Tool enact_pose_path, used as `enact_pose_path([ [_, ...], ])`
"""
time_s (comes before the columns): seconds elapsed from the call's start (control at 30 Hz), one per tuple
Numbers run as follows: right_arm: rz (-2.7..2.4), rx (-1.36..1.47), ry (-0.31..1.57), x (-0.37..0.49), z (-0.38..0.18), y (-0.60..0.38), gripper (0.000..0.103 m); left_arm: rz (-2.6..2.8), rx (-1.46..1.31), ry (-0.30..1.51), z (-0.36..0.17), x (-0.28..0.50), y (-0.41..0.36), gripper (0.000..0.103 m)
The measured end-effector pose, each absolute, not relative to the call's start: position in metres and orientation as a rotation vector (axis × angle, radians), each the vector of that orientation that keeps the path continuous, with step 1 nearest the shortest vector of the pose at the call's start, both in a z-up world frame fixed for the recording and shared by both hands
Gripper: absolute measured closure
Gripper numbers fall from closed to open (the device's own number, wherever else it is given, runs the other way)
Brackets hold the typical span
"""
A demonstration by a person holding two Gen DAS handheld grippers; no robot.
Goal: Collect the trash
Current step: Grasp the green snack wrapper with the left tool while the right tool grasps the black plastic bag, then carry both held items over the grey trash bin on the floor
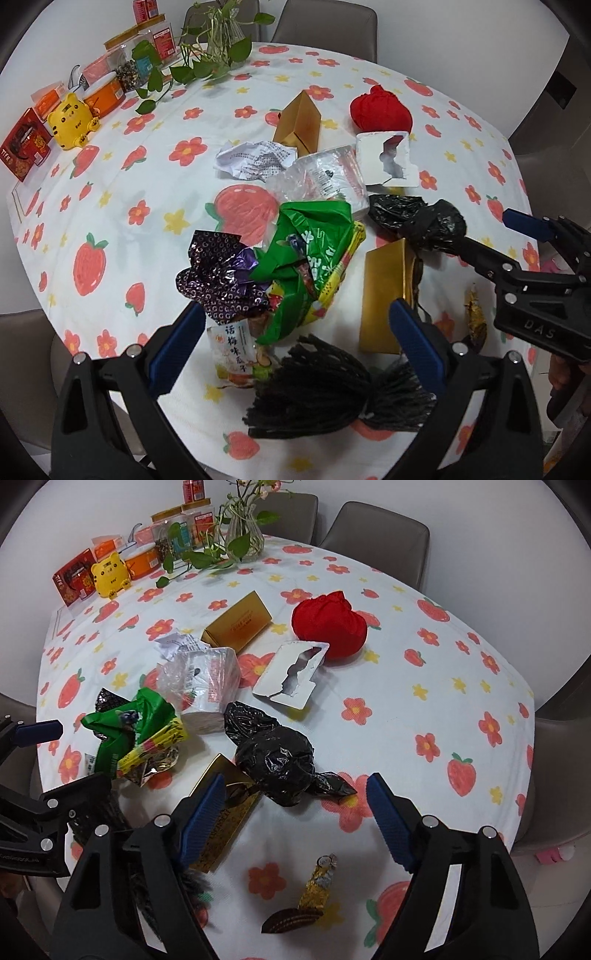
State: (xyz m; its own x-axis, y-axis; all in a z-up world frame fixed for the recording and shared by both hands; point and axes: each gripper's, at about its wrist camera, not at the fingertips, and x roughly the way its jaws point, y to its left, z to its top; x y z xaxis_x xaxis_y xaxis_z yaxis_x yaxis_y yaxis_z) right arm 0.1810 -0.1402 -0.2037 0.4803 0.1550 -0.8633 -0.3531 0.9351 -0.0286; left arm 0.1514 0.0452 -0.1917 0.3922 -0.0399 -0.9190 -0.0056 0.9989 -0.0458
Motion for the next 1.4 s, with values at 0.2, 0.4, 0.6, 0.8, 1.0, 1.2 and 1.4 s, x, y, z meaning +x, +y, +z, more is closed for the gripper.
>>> enact_pose_path([
  [0.2,0.338,-0.225,1.069,0.194,-0.232,-0.134,0.073,-0.033,-0.055,1.177,-0.225,0.167,0.046,0.013],
  [0.4,0.355,-0.222,1.054,0.189,-0.229,-0.127,0.091,-0.088,-0.117,1.218,-0.238,0.167,0.045,0.069],
  [0.6,0.349,-0.182,1.021,0.177,-0.207,-0.136,0.093,-0.098,-0.087,1.152,-0.206,0.155,0.042,0.073],
  [0.8,0.328,-0.164,0.99,0.154,-0.175,-0.148,0.093,-0.136,-0.046,1.087,-0.162,0.143,0.034,0.073],
  [1.0,0.25,-0.125,0.956,0.123,-0.145,-0.177,0.093,-0.239,0.022,1.047,-0.13,0.133,0.003,0.072],
  [1.2,0.082,-0.031,0.927,0.081,-0.13,-0.227,0.093,-0.416,0.119,1.029,-0.119,0.123,-0.052,0.072],
  [1.4,-0.163,0.1,0.916,0.019,-0.131,-0.288,0.093,-0.661,0.243,1.016,-0.121,0.102,-0.133,0.072],
])
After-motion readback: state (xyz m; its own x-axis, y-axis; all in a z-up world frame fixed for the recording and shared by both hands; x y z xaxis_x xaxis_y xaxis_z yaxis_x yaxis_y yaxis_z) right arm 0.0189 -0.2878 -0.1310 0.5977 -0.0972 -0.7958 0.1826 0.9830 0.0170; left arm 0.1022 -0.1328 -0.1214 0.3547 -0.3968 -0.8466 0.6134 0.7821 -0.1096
